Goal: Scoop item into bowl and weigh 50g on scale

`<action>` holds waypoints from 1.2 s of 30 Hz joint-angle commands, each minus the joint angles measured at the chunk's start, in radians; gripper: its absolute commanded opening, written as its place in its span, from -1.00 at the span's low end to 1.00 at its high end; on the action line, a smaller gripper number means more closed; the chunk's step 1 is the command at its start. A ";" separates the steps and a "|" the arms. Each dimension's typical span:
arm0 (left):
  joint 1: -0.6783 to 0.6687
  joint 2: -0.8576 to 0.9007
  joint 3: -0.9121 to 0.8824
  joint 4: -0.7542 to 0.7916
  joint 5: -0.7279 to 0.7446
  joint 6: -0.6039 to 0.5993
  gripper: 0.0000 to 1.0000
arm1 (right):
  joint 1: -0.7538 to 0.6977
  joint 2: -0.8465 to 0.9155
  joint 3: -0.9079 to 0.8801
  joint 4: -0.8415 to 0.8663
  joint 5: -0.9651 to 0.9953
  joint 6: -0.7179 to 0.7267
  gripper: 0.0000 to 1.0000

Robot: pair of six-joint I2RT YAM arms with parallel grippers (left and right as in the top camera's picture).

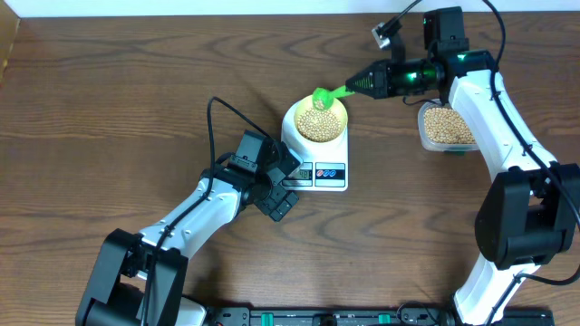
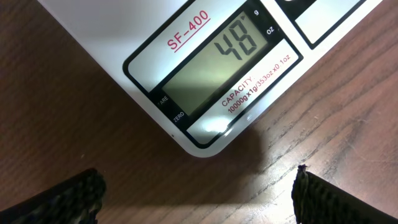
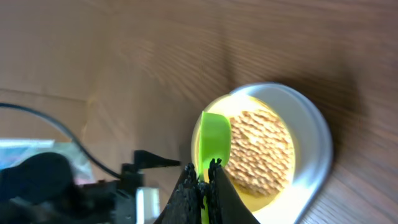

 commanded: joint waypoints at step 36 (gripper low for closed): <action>0.003 0.013 -0.002 -0.003 -0.006 0.013 0.96 | 0.228 -0.013 0.010 -0.063 0.348 -0.143 -0.98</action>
